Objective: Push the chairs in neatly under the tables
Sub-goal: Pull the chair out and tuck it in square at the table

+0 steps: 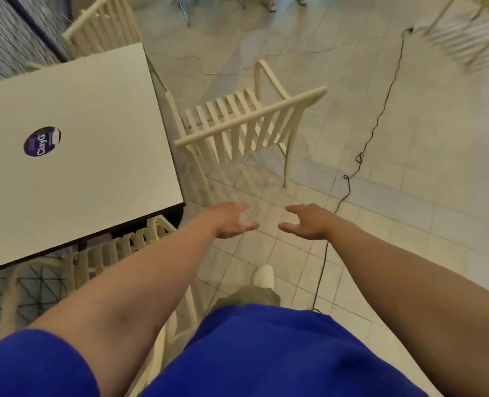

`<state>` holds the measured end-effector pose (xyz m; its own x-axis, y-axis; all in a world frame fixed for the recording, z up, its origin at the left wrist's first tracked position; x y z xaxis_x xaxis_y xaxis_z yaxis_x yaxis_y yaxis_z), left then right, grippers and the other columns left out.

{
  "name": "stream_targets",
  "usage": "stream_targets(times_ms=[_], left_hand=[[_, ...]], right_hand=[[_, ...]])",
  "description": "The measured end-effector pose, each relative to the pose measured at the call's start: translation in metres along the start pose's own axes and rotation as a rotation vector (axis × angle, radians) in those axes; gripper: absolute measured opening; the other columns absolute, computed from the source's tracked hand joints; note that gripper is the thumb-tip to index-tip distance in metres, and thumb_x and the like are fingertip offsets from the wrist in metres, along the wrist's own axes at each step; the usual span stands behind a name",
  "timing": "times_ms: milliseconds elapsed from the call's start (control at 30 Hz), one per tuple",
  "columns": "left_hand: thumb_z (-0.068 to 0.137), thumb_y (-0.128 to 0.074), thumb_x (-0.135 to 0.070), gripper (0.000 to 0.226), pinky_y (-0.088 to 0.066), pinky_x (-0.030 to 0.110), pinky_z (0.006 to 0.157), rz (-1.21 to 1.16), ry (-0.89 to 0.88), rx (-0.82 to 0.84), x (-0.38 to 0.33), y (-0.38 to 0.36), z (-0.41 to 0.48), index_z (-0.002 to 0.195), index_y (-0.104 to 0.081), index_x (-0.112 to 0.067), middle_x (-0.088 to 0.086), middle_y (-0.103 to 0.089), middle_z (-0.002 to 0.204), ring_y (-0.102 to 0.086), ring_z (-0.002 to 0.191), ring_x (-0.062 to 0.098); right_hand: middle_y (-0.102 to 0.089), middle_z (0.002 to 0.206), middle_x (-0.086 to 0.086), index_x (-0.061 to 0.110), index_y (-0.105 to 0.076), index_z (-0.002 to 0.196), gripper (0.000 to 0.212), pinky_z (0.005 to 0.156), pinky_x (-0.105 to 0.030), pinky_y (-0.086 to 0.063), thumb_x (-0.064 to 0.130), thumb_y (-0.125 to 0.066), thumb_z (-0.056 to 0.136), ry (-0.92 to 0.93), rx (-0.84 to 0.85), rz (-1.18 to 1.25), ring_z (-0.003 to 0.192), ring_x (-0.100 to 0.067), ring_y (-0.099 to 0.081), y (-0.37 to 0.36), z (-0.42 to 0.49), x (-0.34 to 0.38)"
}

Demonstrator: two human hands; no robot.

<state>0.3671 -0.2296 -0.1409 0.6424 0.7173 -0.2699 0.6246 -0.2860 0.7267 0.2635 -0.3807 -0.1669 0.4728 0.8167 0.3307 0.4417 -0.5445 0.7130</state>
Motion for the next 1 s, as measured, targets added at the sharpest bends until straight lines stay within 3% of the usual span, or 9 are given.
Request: stream_targets(times_ms=[267,733,1000], left_hand=[[0.088,-0.044,-0.077,0.086,-0.03,0.047,0.117,-0.006,0.034,-0.018,0.029,0.073,0.066,0.156,-0.031,-0.026,0.001,-0.033,0.162,-0.031,0.148,0.025],[0.094,-0.051,-0.063,0.076,-0.037,0.042,0.109,-0.114,0.187,-0.246,0.038,0.177,0.15,0.155,-0.034,-0.022,0.002,-0.041,0.157,-0.042,0.14,0.024],[0.091,-0.052,-0.065,0.08,-0.036,0.048,0.111,-0.208,0.335,-0.255,0.048,0.19,0.186,0.155,-0.032,-0.022,0.0,-0.04,0.157,-0.041,0.14,0.025]], right_hand=[[-0.033,0.16,-0.003,0.018,-0.03,0.155,0.081,0.118,-0.041,-0.027,0.066,-0.047,0.092,0.046,-0.007,-0.017,0.146,-0.025,-0.03,0.078,0.069,0.006],[-0.038,0.157,-0.004,0.019,-0.03,0.154,0.08,0.113,-0.044,-0.034,0.062,-0.052,0.091,0.259,-0.084,-0.102,0.143,-0.025,-0.036,0.213,0.184,0.003],[-0.047,0.145,-0.009,0.014,-0.037,0.148,0.07,0.107,-0.044,-0.038,0.054,-0.055,0.094,0.394,-0.04,-0.3,0.131,-0.028,-0.044,0.269,0.231,-0.005]])
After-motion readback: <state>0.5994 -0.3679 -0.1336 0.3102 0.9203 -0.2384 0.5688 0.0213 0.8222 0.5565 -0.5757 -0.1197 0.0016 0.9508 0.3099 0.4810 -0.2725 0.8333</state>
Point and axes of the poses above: each hand's wrist, its own z-axis towards the middle knuckle, its own y-axis out of the back of the hand, x = y × z, the point moved 10 cm from there along z, towards the middle knuckle
